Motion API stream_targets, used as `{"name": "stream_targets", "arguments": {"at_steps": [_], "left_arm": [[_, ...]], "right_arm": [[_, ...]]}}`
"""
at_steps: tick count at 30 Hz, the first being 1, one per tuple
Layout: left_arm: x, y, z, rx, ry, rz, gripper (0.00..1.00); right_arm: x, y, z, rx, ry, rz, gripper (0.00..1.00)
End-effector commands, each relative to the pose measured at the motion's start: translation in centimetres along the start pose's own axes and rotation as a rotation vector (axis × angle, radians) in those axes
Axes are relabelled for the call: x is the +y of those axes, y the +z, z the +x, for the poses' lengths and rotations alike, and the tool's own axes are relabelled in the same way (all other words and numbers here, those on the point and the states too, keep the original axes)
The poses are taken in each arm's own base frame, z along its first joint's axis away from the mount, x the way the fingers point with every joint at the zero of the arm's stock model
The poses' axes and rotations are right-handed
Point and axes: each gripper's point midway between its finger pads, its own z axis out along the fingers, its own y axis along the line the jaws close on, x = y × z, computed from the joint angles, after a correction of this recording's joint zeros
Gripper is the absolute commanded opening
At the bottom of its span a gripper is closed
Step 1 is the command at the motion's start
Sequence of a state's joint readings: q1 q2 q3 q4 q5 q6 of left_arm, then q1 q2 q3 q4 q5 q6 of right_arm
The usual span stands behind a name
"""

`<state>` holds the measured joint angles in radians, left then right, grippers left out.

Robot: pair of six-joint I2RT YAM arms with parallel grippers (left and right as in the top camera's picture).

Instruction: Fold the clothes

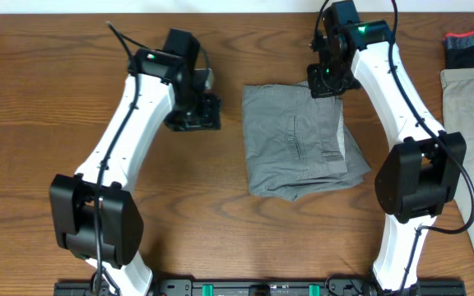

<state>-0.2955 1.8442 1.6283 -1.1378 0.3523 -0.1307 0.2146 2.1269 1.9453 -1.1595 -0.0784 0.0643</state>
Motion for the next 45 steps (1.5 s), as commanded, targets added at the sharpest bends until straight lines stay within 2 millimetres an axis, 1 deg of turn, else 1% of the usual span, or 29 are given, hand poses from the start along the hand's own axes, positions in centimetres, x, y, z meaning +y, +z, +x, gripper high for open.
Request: {"name": "stream_targets", "arguments": {"at_steps": [1, 2, 3, 7, 10, 12, 15, 17, 18, 26, 30, 32, 36, 39, 42, 45], "left_arm": [[-2.8, 1.0, 1.2, 0.029, 0.059, 0.067, 0.20], [-3.5, 1.6, 1.4, 0.033, 0.066, 0.069, 0.12], [-4.0, 2.1, 1.7, 0.038, 0.065, 0.070, 0.06], [-6.0, 4.1, 2.8, 0.063, 0.074, 0.085, 0.06], [-8.2, 5.6, 3.6, 0.075, 0.111, 0.138, 0.06], [-9.4, 6.7, 3.8, 0.076, 0.119, 0.155, 0.06], [-10.7, 8.1, 3.9, 0.076, 0.148, 0.163, 0.06], [-11.0, 8.9, 3.8, 0.078, 0.144, 0.164, 0.06], [-11.0, 9.6, 3.6, 0.079, 0.144, 0.165, 0.06], [-10.5, 13.9, 1.9, 0.074, 0.148, 0.166, 0.06], [-9.7, 16.0, 2.4, 0.117, 0.131, 0.147, 0.06], [-9.2, 16.6, 2.9, 0.145, 0.120, 0.134, 0.06], [-8.7, 16.8, 3.8, 0.185, 0.105, 0.116, 0.06], [-8.7, 15.9, 3.7, 0.176, 0.102, 0.119, 0.06], [-9.0, 13.8, 3.1, 0.139, 0.106, 0.134, 0.06], [-9.9, 10.8, 2.6, 0.079, 0.127, 0.158, 0.06]], "right_arm": [[-0.1, 1.0, -0.3, -0.017, 0.050, -0.032, 0.01], [-0.4, 1.1, -0.7, -0.031, 0.077, -0.032, 0.01], [-0.8, 1.1, -0.9, -0.043, 0.102, -0.033, 0.01], [-1.9, 1.1, -1.2, -0.052, 0.147, -0.036, 0.01], [-2.3, 1.3, -1.0, -0.046, 0.158, -0.039, 0.01], [-2.6, 1.5, -0.8, -0.040, 0.165, -0.037, 0.01], [-3.0, 1.9, -0.4, -0.028, 0.182, -0.035, 0.01], [-3.3, 2.1, -0.1, -0.021, 0.200, -0.032, 0.01], [-3.5, 2.1, -0.1, -0.019, 0.208, -0.032, 0.01], [-5.1, 1.9, 0.0, -0.020, 0.279, -0.034, 0.01], [-5.6, 1.9, 0.3, -0.010, 0.289, -0.031, 0.01], [-5.6, 1.9, 0.2, -0.011, 0.289, -0.032, 0.01], [-5.5, 1.9, -0.2, -0.026, 0.288, -0.041, 0.01], [-4.3, 1.7, -0.8, -0.042, 0.284, -0.122, 0.01], [-2.0, 1.2, -1.7, -0.071, 0.233, -0.266, 0.01], [-0.3, 0.6, -2.0, -0.076, 0.210, -0.369, 0.01]]}}
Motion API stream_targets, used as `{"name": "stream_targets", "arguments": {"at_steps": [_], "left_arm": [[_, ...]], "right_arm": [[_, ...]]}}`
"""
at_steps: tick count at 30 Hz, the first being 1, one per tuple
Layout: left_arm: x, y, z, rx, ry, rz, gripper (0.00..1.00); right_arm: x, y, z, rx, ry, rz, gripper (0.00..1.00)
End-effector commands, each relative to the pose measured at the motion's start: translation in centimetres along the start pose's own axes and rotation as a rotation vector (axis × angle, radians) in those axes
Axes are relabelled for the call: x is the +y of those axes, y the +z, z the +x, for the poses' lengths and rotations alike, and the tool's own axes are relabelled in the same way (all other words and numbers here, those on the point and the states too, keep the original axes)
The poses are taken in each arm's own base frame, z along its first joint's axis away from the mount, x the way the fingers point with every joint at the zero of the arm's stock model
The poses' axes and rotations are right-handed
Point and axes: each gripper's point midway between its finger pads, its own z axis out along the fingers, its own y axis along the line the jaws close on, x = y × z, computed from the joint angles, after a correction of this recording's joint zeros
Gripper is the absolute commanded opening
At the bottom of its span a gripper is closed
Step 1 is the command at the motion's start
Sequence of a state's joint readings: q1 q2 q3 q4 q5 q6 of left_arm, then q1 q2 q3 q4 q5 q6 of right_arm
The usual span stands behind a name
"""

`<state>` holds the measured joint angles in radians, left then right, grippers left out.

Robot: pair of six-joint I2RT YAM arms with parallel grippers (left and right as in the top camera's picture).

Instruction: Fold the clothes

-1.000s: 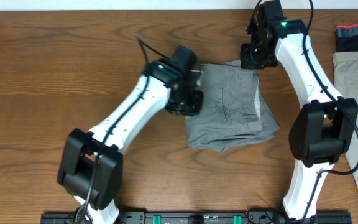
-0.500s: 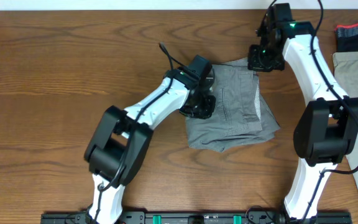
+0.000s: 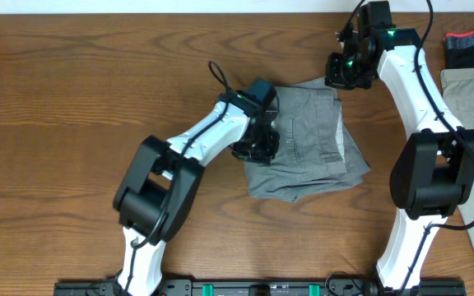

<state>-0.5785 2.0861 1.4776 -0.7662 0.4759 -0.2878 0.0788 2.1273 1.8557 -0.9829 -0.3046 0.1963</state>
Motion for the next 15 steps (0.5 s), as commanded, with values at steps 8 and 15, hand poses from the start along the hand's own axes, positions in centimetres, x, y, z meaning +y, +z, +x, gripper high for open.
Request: {"name": "stream_targets", "arguments": {"at_steps": [8, 15], "left_arm": [[-1.1, -6.7, -0.1, -0.150, -0.003, -0.039, 0.12], [-0.2, -4.9, 1.1, -0.058, -0.047, -0.050, 0.12]], "right_arm": [[4.8, 2.4, 3.0, 0.122, -0.080, -0.318, 0.01], [5.1, 7.3, 4.6, 0.196, -0.036, -0.478, 0.00]]}}
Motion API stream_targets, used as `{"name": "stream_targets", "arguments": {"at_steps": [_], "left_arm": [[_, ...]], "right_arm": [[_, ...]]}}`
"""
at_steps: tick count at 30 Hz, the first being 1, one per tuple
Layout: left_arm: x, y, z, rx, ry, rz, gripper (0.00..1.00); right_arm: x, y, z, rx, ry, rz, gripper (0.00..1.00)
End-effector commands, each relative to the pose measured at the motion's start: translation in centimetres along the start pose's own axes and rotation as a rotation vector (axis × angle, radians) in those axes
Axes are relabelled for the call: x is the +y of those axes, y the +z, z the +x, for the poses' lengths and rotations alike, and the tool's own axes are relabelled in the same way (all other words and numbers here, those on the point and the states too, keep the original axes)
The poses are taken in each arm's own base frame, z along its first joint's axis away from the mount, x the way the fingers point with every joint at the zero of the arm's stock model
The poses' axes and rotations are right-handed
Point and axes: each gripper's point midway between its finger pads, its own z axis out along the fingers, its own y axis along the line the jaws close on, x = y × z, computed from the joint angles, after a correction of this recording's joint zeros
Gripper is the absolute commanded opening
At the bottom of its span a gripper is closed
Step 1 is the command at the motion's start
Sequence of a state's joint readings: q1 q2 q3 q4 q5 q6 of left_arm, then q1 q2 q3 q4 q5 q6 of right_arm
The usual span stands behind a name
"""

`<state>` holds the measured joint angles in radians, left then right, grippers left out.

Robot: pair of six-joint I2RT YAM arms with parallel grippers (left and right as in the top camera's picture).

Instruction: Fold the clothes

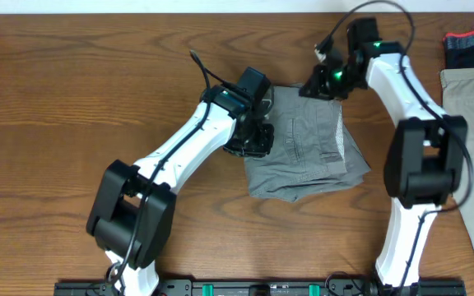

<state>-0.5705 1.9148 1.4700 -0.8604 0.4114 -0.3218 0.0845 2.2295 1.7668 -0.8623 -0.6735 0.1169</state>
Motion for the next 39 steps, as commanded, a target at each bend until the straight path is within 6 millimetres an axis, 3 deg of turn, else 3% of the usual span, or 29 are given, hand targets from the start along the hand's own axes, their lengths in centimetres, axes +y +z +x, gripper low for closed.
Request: {"name": "stream_targets", "arguments": {"at_steps": [1, 8, 15, 19, 23, 26, 29, 31, 34, 39], "left_arm": [[0.5, 1.2, 0.4, 0.039, -0.034, -0.007, 0.11], [1.3, 3.8, 1.7, 0.112, -0.063, 0.009, 0.12], [3.0, 7.0, 2.7, 0.148, -0.078, -0.006, 0.12], [3.3, 7.1, 3.2, 0.162, -0.049, -0.010, 0.11], [3.1, 6.3, 3.1, 0.150, -0.024, -0.007, 0.11], [2.5, 4.8, 3.1, 0.129, -0.012, 0.001, 0.11], [1.6, 2.9, 2.8, 0.085, 0.018, 0.019, 0.11], [1.0, 1.7, 2.4, 0.051, 0.037, 0.031, 0.13], [0.3, 0.4, 1.5, -0.017, 0.066, 0.042, 0.24], [-0.3, -0.1, -1.9, -0.162, 0.114, 0.047, 0.24]], "right_arm": [[0.1, 3.3, 1.4, 0.072, 0.025, -0.150, 0.01], [-3.7, 5.6, 0.4, 0.040, 0.075, -0.169, 0.01], [-6.9, 4.5, -1.7, -0.048, 0.071, -0.104, 0.01], [-7.2, 3.6, -2.5, -0.066, 0.073, -0.085, 0.01], [-6.8, 1.5, -3.8, -0.088, 0.070, -0.036, 0.01], [-6.0, -1.6, -4.9, -0.114, 0.056, 0.061, 0.01], [-3.8, -5.3, -5.3, -0.141, 0.033, 0.107, 0.01], [-1.9, -7.3, -4.5, -0.133, 0.034, 0.101, 0.01], [0.3, -9.4, -1.4, -0.049, 0.003, 0.094, 0.01], [2.2, -9.8, 4.8, 0.171, -0.022, 0.019, 0.01]]}}
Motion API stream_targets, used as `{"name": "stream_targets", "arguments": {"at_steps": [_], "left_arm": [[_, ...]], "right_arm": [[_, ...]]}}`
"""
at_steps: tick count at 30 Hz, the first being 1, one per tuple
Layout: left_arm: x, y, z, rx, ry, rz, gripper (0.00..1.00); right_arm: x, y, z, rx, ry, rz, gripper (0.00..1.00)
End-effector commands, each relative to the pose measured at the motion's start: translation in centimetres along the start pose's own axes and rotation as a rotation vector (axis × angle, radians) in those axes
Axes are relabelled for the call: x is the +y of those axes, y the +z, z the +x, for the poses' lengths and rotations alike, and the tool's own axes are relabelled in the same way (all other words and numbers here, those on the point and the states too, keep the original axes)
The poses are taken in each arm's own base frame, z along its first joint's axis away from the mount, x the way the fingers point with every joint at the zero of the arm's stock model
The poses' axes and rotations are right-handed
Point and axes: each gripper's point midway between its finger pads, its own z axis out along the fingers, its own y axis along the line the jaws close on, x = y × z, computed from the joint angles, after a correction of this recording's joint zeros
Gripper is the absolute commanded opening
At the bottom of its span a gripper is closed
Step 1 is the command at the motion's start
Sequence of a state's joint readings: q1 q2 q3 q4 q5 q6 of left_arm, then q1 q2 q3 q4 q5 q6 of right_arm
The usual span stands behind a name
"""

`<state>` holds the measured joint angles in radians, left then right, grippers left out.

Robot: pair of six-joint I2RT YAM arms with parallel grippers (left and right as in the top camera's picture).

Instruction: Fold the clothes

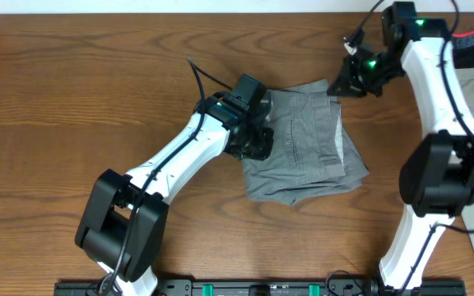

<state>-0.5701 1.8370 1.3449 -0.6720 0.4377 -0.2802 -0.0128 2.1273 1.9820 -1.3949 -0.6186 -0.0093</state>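
A folded pair of grey shorts (307,148) lies on the wooden table (72,99) at the centre of the overhead view, with its layers fanned out at the lower right. My left gripper (257,145) rests on the shorts' left edge, fingers hidden under its dark body. At the top right corner of the shorts is my right gripper (340,85), and that corner points toward it. The view does not show how either pair of jaws stands.
A beige cloth lies along the right edge of the table. A dark garment with a red band sits at the far right corner. The arms' mounting rail (237,288) runs along the front edge.
My right gripper has moved right, from over the shorts' top edge to just off the top right corner. The left gripper stays on the left edge, shifted only slightly.
At first my left gripper was left of the shorts on bare table and the right one was at their top edge. Then the left gripper sat on the left edge and the right one was off the top right corner. The right returned over the top edge, and now stands off the corner again.
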Motion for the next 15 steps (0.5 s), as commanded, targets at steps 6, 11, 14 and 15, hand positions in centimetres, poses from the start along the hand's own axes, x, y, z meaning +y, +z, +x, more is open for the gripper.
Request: {"name": "stream_targets", "arguments": {"at_steps": [6, 11, 14, 15], "left_arm": [[1.0, 0.2, -4.7, -0.169, 0.041, 0.003, 0.24], [3.6, -1.3, -7.4, -0.260, 0.003, 0.000, 0.23], [4.1, -1.9, -8.4, -0.290, 0.035, 0.031, 0.23], [4.1, -2.0, -8.5, -0.293, 0.038, 0.042, 0.22]], "right_arm": [[0.3, 3.5, 6.1, 0.231, -0.047, -0.132, 0.01], [-1.7, 6.9, 9.0, 0.307, 0.020, -0.163, 0.01], [-2.0, 8.6, 10.3, 0.314, 0.048, -0.222, 0.01], [-2.2, 9.2, 10.6, 0.315, 0.055, -0.237, 0.01]]}}
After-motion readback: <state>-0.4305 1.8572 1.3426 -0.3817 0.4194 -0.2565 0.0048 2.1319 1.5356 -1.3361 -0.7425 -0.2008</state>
